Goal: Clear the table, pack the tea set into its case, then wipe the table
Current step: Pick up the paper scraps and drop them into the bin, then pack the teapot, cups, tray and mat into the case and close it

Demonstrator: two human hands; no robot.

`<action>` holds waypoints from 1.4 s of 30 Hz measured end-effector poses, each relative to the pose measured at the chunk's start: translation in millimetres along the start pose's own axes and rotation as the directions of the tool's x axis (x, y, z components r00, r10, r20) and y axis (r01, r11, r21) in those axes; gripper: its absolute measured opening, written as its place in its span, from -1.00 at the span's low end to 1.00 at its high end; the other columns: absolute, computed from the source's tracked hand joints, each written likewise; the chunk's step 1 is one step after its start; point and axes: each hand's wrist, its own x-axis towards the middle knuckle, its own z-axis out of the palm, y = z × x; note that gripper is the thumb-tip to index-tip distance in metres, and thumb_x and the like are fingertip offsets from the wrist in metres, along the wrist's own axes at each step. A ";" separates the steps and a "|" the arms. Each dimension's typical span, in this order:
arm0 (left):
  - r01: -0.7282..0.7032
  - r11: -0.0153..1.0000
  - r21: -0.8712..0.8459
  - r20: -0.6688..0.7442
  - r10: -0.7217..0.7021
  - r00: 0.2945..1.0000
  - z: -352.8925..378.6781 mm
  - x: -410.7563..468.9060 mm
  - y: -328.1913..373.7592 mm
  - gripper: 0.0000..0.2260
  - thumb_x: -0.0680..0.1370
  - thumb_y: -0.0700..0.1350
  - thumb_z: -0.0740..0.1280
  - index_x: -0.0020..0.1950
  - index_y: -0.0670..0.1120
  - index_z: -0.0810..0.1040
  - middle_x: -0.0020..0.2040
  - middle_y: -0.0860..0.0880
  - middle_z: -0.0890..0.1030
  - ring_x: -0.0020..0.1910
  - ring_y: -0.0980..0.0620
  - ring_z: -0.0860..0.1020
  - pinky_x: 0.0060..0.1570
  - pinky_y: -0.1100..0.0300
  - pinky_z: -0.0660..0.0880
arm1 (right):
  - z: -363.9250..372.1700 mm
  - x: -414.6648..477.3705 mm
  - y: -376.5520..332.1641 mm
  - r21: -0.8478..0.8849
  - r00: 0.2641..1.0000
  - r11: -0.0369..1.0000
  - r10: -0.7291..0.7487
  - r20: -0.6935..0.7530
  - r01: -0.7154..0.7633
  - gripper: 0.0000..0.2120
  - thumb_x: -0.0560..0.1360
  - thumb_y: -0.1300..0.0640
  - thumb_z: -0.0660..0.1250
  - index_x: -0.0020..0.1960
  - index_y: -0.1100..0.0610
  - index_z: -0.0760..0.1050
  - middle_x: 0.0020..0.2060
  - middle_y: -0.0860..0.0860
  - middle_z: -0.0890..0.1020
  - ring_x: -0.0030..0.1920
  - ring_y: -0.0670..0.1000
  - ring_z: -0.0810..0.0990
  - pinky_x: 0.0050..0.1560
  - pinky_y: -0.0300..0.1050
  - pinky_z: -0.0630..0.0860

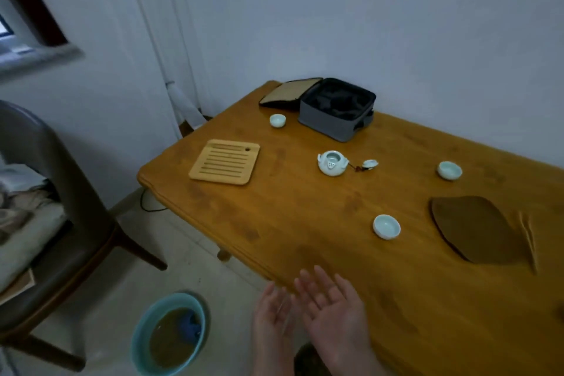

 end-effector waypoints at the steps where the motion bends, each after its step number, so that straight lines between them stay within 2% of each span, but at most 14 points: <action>1: -0.022 1.000 -0.004 0.014 0.022 1.000 8.9 -0.4 3.0 -0.73 0.62 -0.19 0.16 0.30 -0.10 0.45 0.15 -0.15 0.55 0.10 -0.11 0.50 0.11 0.03 0.39 | 5.8 -0.2 -10.2 -0.001 1.000 1.000 -0.019 0.016 0.019 -0.64 0.61 0.02 0.15 0.22 0.24 0.52 0.10 0.27 0.64 0.19 0.27 0.55 0.32 0.23 0.39; 6: -0.098 0.995 -0.016 0.067 0.099 0.993 52.6 3.8 9.7 -0.80 0.61 -0.21 0.17 0.16 -0.10 0.53 0.04 -0.14 0.59 0.00 -0.08 0.56 -0.07 0.09 0.47 | 23.6 2.3 -61.7 0.002 0.995 0.995 -0.096 0.041 0.096 -0.66 0.59 0.05 0.17 0.22 0.23 0.52 0.09 0.25 0.63 0.17 0.26 0.56 0.30 0.22 0.41; 13: -0.105 0.994 0.002 0.089 0.105 0.991 105.4 28.8 25.2 -0.83 0.61 -0.17 0.18 0.08 -0.06 0.56 0.00 -0.08 0.61 -0.01 -0.05 0.57 0.01 0.06 0.45 | 35.4 13.7 -123.3 -0.057 0.971 0.971 -0.231 0.062 0.234 -0.72 0.58 0.11 0.17 0.15 0.23 0.54 -0.02 0.21 0.63 0.03 0.19 0.58 0.14 0.13 0.48; 16: -0.115 0.992 0.053 0.101 0.110 0.989 117.2 49.0 32.5 -0.83 0.61 -0.17 0.19 0.08 -0.05 0.57 -0.02 -0.07 0.61 -0.02 -0.04 0.58 -0.07 0.08 0.46 | 36.8 25.8 -138.4 -0.097 0.963 0.958 -0.268 0.025 0.269 -0.74 0.56 0.15 0.19 0.14 0.23 0.55 -0.07 0.20 0.64 -0.03 0.17 0.58 0.04 0.07 0.50; 23: -0.105 0.942 0.318 0.116 0.072 0.991 150.4 127.7 70.8 -0.80 0.63 -0.21 0.15 0.07 -0.06 0.56 0.01 -0.08 0.60 0.03 -0.06 0.57 0.01 0.04 0.50 | 51.1 89.1 -163.0 -0.193 0.931 0.919 -0.361 -0.061 0.344 -0.78 0.58 0.17 0.23 0.15 0.22 0.56 -0.06 0.20 0.66 -0.04 0.16 0.60 0.01 0.06 0.53; 26: -0.108 0.895 0.433 0.151 0.046 0.987 163.9 173.0 95.0 -0.78 0.62 -0.22 0.16 0.12 -0.08 0.57 0.04 -0.09 0.61 0.02 -0.06 0.58 -0.03 0.06 0.52 | 68.4 120.0 -167.2 -0.214 0.908 0.900 -0.406 -0.100 0.379 -0.79 0.59 0.17 0.22 0.14 0.21 0.56 -0.02 0.21 0.66 0.01 0.17 0.61 0.01 0.06 0.54; 30: -0.130 0.813 0.568 0.225 -0.001 0.974 186.7 227.9 133.1 -0.80 0.63 -0.20 0.18 0.10 -0.03 0.58 0.07 -0.06 0.60 0.05 -0.05 0.57 0.09 0.03 0.52 | 96.3 160.6 -168.4 -0.348 0.855 0.836 -0.497 -0.151 0.424 -0.81 0.60 0.22 0.23 0.13 0.19 0.58 0.02 0.21 0.66 0.01 0.15 0.61 0.05 0.05 0.55; 31: -0.145 0.789 0.598 0.252 -0.013 0.968 193.7 241.4 144.7 -0.80 0.63 -0.20 0.19 0.09 -0.02 0.58 0.08 -0.05 0.60 0.06 -0.04 0.57 0.10 0.03 0.52 | 103.9 171.1 -168.9 -0.419 0.830 0.796 -0.536 -0.153 0.437 -0.82 0.59 0.23 0.25 0.11 0.16 0.60 0.04 0.18 0.67 0.01 0.13 0.62 0.06 0.03 0.55; 33: -0.181 0.734 0.655 0.313 -0.045 0.949 209.0 267.0 168.2 -0.81 0.63 -0.18 0.19 0.07 0.00 0.58 0.09 -0.05 0.58 0.08 -0.04 0.55 0.12 0.04 0.50 | 118.1 189.2 -169.5 -0.614 0.771 0.642 -0.632 -0.085 0.459 -0.83 0.57 0.23 0.30 0.09 0.06 0.61 0.08 0.08 0.66 0.05 0.03 0.60 0.07 -0.09 0.53; 35: -0.225 0.637 0.738 0.357 -0.085 0.930 224.8 294.7 189.6 -0.82 0.62 -0.16 0.20 0.09 0.02 0.57 0.10 -0.05 0.56 0.09 -0.03 0.53 0.10 0.06 0.49 | 127.6 210.5 -167.6 -0.797 0.733 0.431 -0.680 0.022 0.423 -0.75 0.55 0.22 0.35 0.17 -0.03 0.54 0.18 -0.04 0.58 0.15 -0.07 0.53 0.15 -0.16 0.44; 37: -0.311 0.529 0.790 0.410 -0.078 0.909 240.7 321.8 207.2 -0.81 0.61 -0.17 0.22 0.19 0.00 0.52 0.13 -0.03 0.54 0.08 -0.01 0.51 0.07 0.10 0.48 | 129.9 229.2 -165.9 -0.916 0.688 0.195 -0.717 0.111 0.351 -0.60 0.51 0.16 0.40 0.30 -0.07 0.43 0.28 -0.08 0.47 0.32 -0.05 0.41 0.32 -0.10 0.34; 39: -0.439 0.365 0.821 0.481 -0.025 0.877 256.0 349.4 221.2 -0.70 0.58 -0.19 0.27 0.30 0.00 0.44 0.21 -0.02 0.49 0.10 0.03 0.46 0.07 0.12 0.44 | 131.6 242.9 -165.6 -0.974 0.653 -0.015 -0.740 0.162 0.225 -0.48 0.50 0.08 0.41 0.41 -0.05 0.35 0.39 -0.08 0.38 0.43 -0.03 0.28 0.42 -0.08 0.23; 40: -0.503 0.249 0.828 0.517 0.009 0.856 263.9 362.3 228.3 -0.63 0.55 -0.19 0.30 0.35 0.00 0.39 0.24 -0.04 0.46 0.11 0.03 0.44 0.07 0.14 0.41 | 134.7 247.0 -166.4 -0.982 0.653 -0.068 -0.739 0.169 0.178 -0.45 0.50 0.05 0.40 0.44 -0.04 0.32 0.43 -0.08 0.34 0.46 -0.02 0.23 0.43 -0.09 0.19; 42: -0.577 -0.013 0.816 0.576 0.094 0.812 278.3 385.6 240.3 -0.49 0.51 -0.17 0.34 0.43 0.00 0.28 0.27 -0.08 0.38 0.12 -0.01 0.41 0.06 0.14 0.41 | 141.1 252.1 -169.3 -0.986 0.660 -0.102 -0.734 0.162 0.129 -0.41 0.52 0.01 0.38 0.49 -0.03 0.27 0.48 -0.07 0.29 0.48 -0.02 0.18 0.44 -0.09 0.16</action>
